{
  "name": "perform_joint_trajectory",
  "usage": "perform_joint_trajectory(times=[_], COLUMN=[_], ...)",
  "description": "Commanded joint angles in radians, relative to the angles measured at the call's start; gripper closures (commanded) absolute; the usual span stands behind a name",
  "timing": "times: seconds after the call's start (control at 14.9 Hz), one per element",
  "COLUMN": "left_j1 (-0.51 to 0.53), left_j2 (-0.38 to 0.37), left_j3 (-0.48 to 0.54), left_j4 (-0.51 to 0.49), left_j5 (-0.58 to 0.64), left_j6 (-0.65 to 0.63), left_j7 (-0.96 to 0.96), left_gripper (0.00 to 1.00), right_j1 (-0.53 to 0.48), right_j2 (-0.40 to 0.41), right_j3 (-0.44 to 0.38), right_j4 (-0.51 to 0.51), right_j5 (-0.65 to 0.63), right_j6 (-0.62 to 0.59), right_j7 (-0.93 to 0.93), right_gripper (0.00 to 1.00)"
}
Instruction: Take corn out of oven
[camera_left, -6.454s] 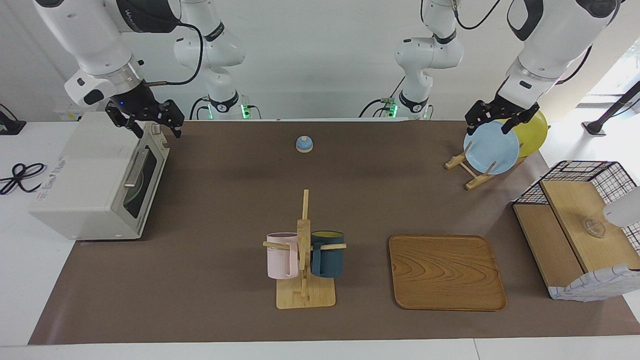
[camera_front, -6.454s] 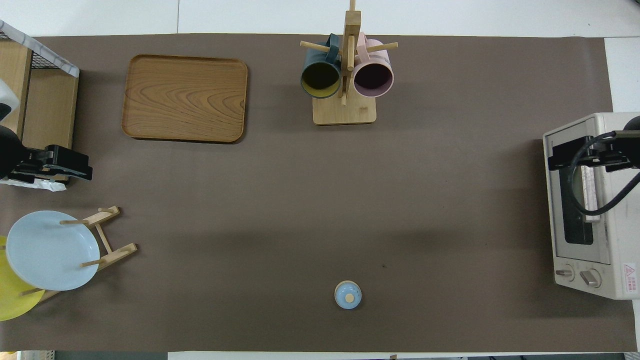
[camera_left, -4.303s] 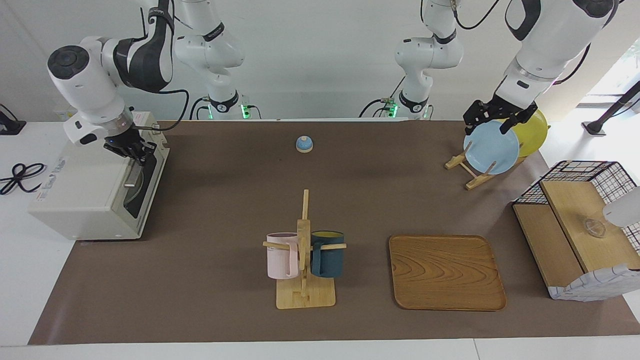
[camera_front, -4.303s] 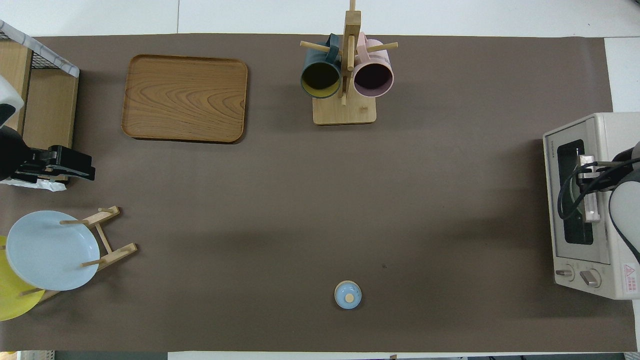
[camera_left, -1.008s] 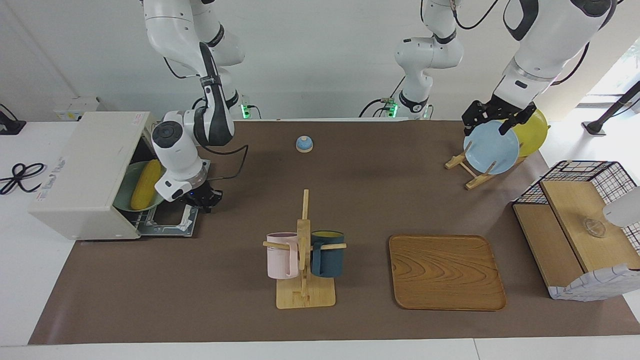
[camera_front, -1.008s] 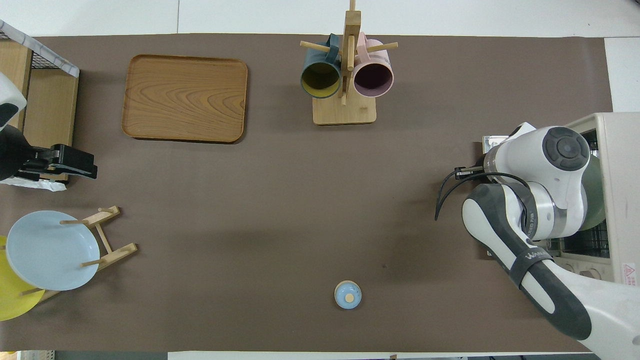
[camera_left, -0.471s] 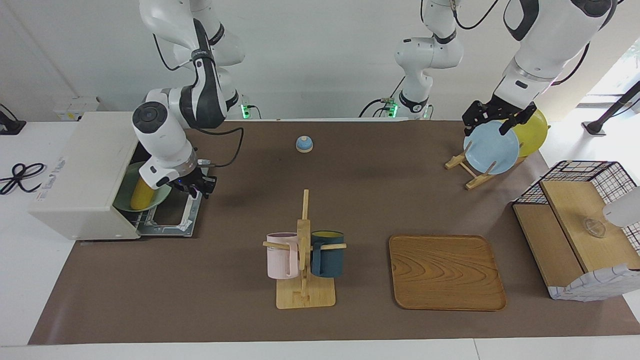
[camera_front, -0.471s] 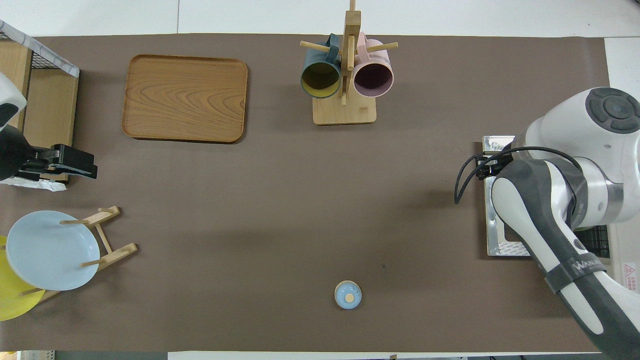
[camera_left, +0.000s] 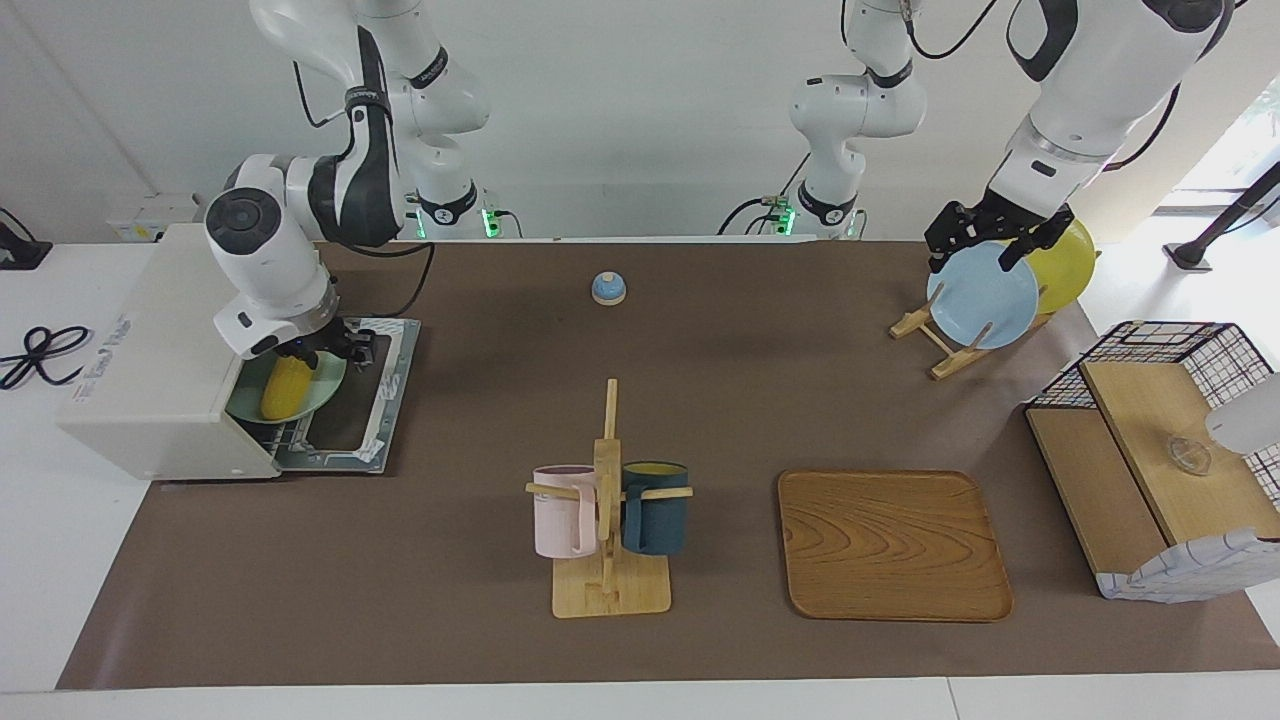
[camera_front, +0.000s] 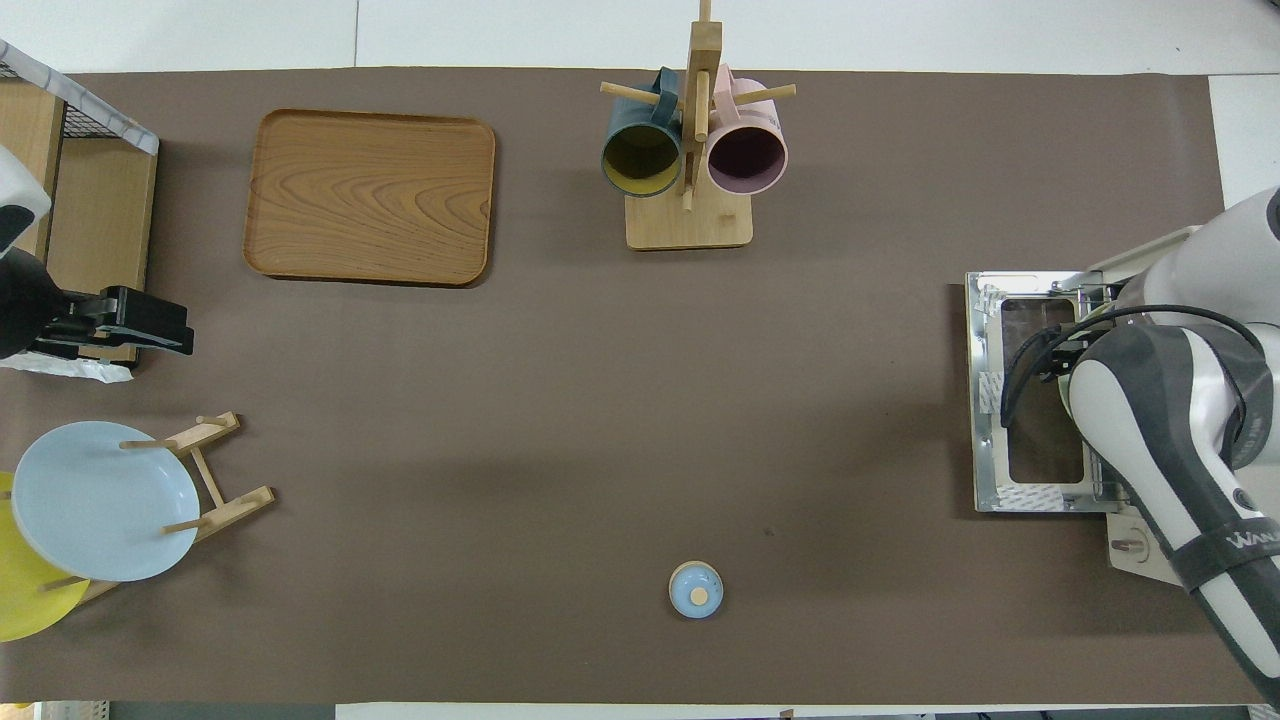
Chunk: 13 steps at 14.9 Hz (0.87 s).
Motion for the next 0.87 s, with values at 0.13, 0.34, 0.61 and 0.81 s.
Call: perform_joint_trajectory(times=[0.13, 0.34, 0.61, 0.81], left_j1=[0.001, -0.008, -0.004, -0.004], left_j2=[-0.028, -0.028, -0.028, -0.031], left_j3=[0.002, 0.002, 0.004, 0.002], left_j4=[-0.044, -0.043, -0.044, -0.046], left_j5=[0.016, 0.016, 0.016, 0.016], left_j6=[0.042, 0.044, 0.045, 0.042], left_j7=[-0.010, -0.008, -0.008, -0.008], left_gripper=[0.00, 0.00, 0.00, 0.00], right_j1=[-0.013, -0.004, -0.007, -0.004], right_j2=[-0.027, -0.027, -0.061, -0.061], right_j3=[0.012, 0.012, 0.012, 0.012], right_j4=[-0.062, -0.062, -0.161, -0.157], right_j5=[-0.013, -0.008, -0.008, -0.013], right_j6=[0.047, 0.063, 0.159, 0.146], right_j7=[0.013, 0.026, 0.030, 0.024], right_gripper=[0.47, 0.53, 0.57, 1.00])
